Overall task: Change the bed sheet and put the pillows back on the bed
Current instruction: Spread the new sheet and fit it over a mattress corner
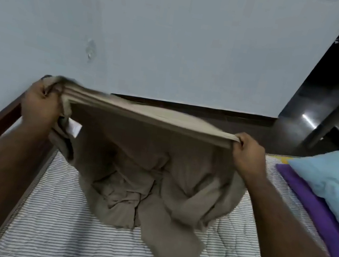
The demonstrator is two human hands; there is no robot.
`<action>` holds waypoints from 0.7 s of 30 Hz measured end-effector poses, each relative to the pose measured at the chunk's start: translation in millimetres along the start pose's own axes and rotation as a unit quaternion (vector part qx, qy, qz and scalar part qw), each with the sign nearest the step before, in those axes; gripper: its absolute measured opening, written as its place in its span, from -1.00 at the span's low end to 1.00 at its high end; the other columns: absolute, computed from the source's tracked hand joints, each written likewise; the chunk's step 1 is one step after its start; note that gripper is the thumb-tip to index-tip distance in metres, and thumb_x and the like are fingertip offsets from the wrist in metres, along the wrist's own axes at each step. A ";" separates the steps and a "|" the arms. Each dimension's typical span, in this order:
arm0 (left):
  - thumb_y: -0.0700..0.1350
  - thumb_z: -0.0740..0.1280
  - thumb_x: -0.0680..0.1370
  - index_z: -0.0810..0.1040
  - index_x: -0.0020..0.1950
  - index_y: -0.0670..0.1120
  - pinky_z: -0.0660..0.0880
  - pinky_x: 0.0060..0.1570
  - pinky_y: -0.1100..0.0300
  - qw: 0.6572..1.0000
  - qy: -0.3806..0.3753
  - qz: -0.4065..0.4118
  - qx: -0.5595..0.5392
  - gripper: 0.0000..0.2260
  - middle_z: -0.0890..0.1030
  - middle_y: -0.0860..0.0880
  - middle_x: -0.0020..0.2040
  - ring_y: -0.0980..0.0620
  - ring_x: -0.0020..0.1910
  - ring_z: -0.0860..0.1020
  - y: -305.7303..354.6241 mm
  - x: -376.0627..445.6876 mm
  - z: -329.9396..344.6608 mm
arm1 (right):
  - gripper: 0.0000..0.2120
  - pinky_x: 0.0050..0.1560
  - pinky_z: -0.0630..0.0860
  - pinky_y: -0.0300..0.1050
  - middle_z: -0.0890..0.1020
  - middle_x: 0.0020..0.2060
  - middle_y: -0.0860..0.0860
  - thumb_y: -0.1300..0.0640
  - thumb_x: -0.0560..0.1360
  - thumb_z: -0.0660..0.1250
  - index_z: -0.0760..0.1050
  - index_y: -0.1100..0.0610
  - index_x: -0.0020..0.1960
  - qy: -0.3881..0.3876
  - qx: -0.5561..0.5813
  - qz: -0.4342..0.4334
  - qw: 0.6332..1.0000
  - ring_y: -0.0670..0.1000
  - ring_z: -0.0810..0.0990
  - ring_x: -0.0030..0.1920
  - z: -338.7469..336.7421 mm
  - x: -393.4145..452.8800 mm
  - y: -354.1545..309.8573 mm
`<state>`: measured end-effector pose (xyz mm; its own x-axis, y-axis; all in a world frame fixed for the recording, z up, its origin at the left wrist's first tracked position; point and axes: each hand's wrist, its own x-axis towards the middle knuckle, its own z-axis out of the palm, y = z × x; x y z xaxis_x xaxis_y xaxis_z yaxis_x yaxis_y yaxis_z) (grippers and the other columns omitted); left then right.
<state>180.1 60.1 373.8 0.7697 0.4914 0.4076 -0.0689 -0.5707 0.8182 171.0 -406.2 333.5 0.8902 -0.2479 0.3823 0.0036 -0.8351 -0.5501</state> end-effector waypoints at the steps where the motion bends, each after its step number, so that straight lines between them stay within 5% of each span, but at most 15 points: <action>1: -0.14 0.21 0.58 0.60 0.16 -0.11 0.41 0.02 0.20 0.999 0.000 -0.030 0.035 -0.76 0.62 -0.14 0.03 0.02 0.01 0.53 -7.2 -2.5 -0.8 | -0.87 -0.08 0.48 0.01 0.68 -0.12 0.12 0.12 0.55 0.23 0.56 0.07 -0.03 -0.007 0.018 0.007 1.000 0.21 0.63 -0.04 5.1 -7.8 5.1; 3: -0.06 0.31 0.50 0.54 0.20 -0.09 0.42 0.03 0.14 0.997 -0.015 -0.061 0.052 -0.71 0.60 -0.16 0.10 -0.08 0.07 0.58 -8.4 -11.9 5.2 | -0.87 -0.13 0.43 -0.09 0.67 -0.13 0.03 0.19 0.55 0.27 0.58 0.05 -0.01 -0.002 0.061 -0.012 0.998 0.11 0.62 -0.07 12.6 -19.8 -6.3; 5: -0.01 0.48 0.44 0.44 0.39 -0.05 0.47 0.06 0.33 0.993 -0.112 -0.030 -0.007 -0.45 0.53 -0.05 0.29 0.18 0.13 0.60 11.5 -36.6 32.6 | -0.84 -0.11 0.41 -0.15 0.66 -0.14 -0.04 0.21 0.52 0.27 0.60 0.05 0.00 -0.077 0.120 -0.050 0.989 0.00 0.60 -0.08 22.1 -27.0 -34.3; 8: -0.09 0.61 0.37 0.25 0.57 0.03 0.40 0.16 0.48 0.913 -0.395 0.079 -0.069 -0.15 0.43 0.16 0.39 0.49 0.18 0.46 64.9 -103.5 87.7 | -0.84 -0.05 0.53 -0.06 0.66 -0.16 -0.07 0.09 0.44 0.26 0.60 0.00 -0.06 -0.196 0.216 -0.097 0.952 -0.02 0.62 -0.11 37.6 -36.6 -85.1; 10: 0.02 0.57 0.32 0.46 0.40 0.09 0.46 0.11 0.37 0.869 -0.481 0.110 -0.042 -0.34 0.57 0.25 0.17 0.43 0.10 0.52 82.4 -129.3 116.6 | -0.97 -0.05 0.55 0.03 0.64 -0.23 -0.09 0.01 0.43 0.33 0.54 -0.09 -0.15 -0.210 0.283 -0.094 0.931 -0.01 0.62 -0.15 42.7 -41.1 -108.2; 12: 0.11 0.41 0.31 0.64 -0.05 0.03 0.52 -0.10 0.12 0.881 -0.462 0.101 -0.013 -0.72 0.66 0.12 -0.17 0.16 -0.12 0.60 89.3 -127.1 124.3 | -0.88 -0.08 0.55 0.03 0.63 -0.25 -0.04 -0.07 0.37 0.43 0.51 -0.13 -0.16 -0.183 0.341 -0.066 0.920 0.03 0.63 -0.18 44.5 -41.6 -108.0; 13: 0.11 0.36 0.31 0.65 -0.13 -0.04 0.53 -0.13 0.04 0.891 -0.444 0.093 -0.015 -0.72 0.67 0.05 -0.24 0.08 -0.19 0.59 88.6 -122.0 124.9 | -0.81 -0.11 0.55 0.02 0.64 -0.24 0.01 -0.09 0.34 0.48 0.51 -0.13 -0.13 -0.167 0.357 -0.053 0.917 0.02 0.63 -0.19 41.4 -44.7 -102.3; 17: -0.22 0.41 0.45 0.71 -0.09 -0.07 0.58 0.00 0.01 0.913 -0.362 0.051 -0.182 -0.88 0.72 -0.11 -0.14 0.08 -0.15 0.61 100.2 -116.8 123.3 | -0.69 -0.16 0.51 -0.22 0.63 -0.17 -0.14 -0.08 0.39 0.55 0.49 -0.09 0.03 -0.182 0.290 -0.008 0.940 -0.23 0.58 -0.16 58.6 -78.4 -56.1; 21: -0.17 0.41 0.42 0.71 -0.19 -0.01 0.57 0.01 0.06 0.909 -0.288 -0.006 -0.300 -0.90 0.69 -0.01 -0.19 0.02 -0.13 0.63 121.7 -108.8 115.5 | -0.76 -0.11 0.51 -0.03 0.64 -0.17 -0.02 -0.01 0.43 0.25 0.50 0.03 0.06 -0.156 0.106 0.050 0.981 0.12 0.64 -0.08 98.3 -116.2 4.0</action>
<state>161.3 -138.9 382.2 0.9656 -0.0303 0.2583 -0.2590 -0.0208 0.9657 112.4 -332.5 213.9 0.9869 -0.1339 0.0899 -0.0268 -0.6857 -0.7274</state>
